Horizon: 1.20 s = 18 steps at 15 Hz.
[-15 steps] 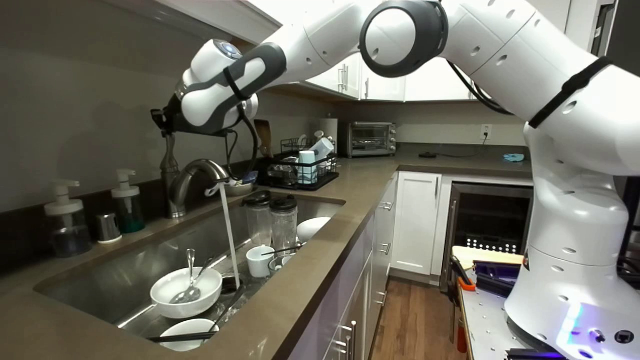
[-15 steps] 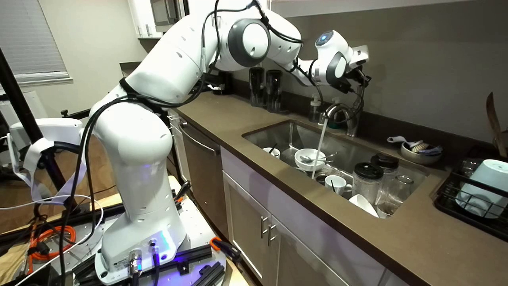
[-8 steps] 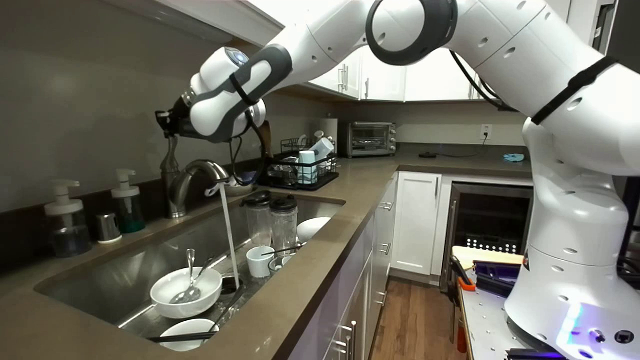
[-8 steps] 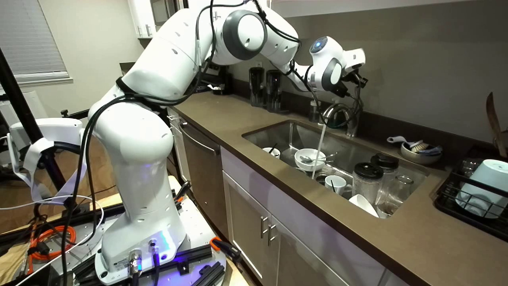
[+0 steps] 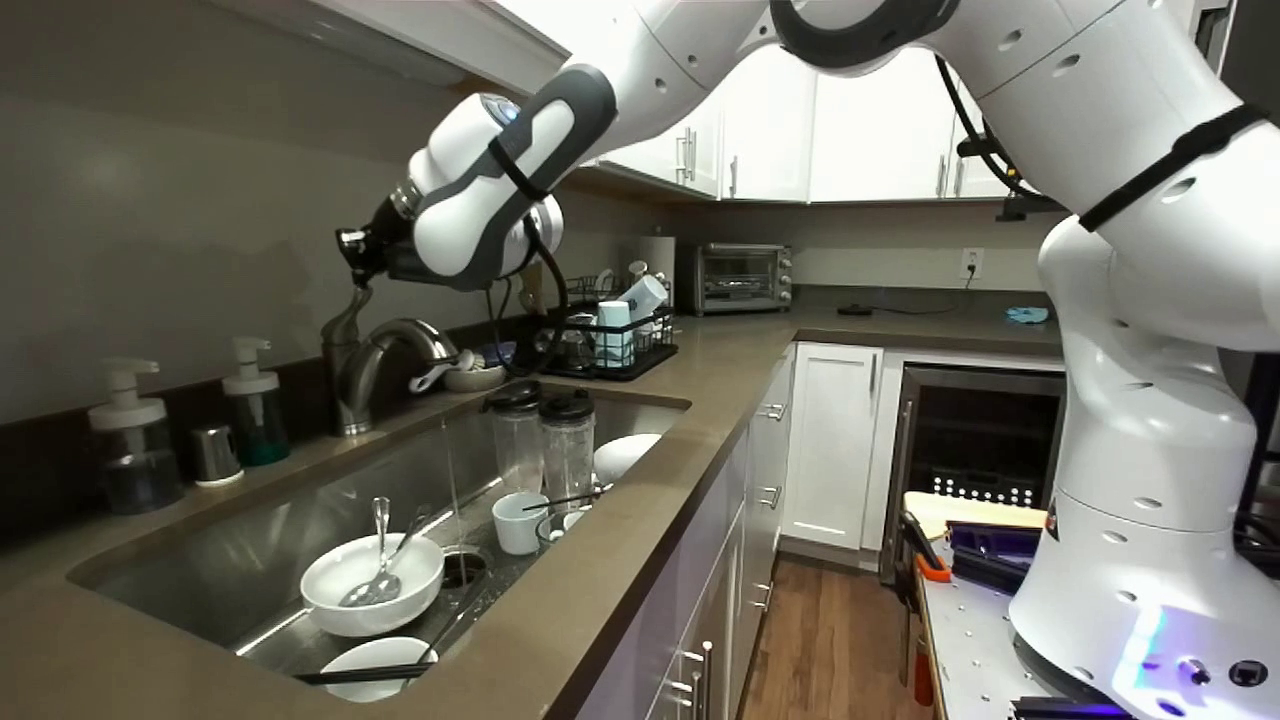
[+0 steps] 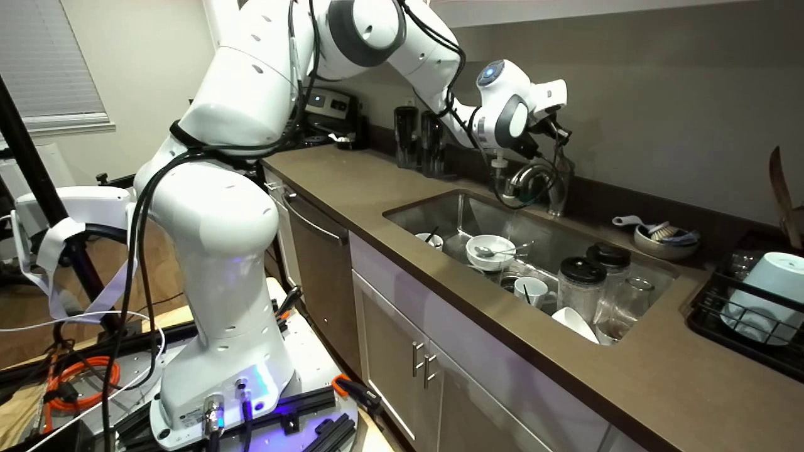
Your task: Close the tap
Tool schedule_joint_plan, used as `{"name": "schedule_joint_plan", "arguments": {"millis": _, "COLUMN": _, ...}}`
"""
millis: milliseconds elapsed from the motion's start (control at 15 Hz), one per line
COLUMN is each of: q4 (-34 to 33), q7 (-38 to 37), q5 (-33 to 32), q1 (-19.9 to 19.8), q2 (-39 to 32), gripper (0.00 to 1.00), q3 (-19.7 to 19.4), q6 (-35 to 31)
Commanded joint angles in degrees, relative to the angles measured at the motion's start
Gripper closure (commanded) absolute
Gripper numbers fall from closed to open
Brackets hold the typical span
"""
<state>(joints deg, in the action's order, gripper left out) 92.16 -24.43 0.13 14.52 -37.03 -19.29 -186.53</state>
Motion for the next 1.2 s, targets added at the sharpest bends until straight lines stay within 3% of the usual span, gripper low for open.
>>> {"name": "schedule_joint_plan", "arguments": {"millis": 0, "q4": 10.4, "q7": -0.2, "q5": -0.1, "q1": 7.2, "q2": 5.7, "gripper": 1.00, "q3": -7.3, "q6": -3.3}}
{"name": "schedule_joint_plan", "arguments": {"millis": 400, "q4": 22.6, "q7": 1.2, "q5": 1.4, "q1": 23.8, "q2": 10.7, "gripper": 1.00, "q3": -23.0, "q6": -7.9}}
{"name": "schedule_joint_plan", "arguments": {"millis": 733, "q4": 30.9, "q7": 1.7, "q5": 1.5, "q1": 38.1, "q2": 15.2, "gripper": 1.00, "q3": -35.2, "q6": -6.5}}
{"name": "schedule_joint_plan", "arguments": {"millis": 1133, "q4": 37.9, "q7": 2.1, "q5": -1.2, "q1": 48.0, "q2": 27.1, "gripper": 1.00, "q3": -40.2, "q6": 3.0}}
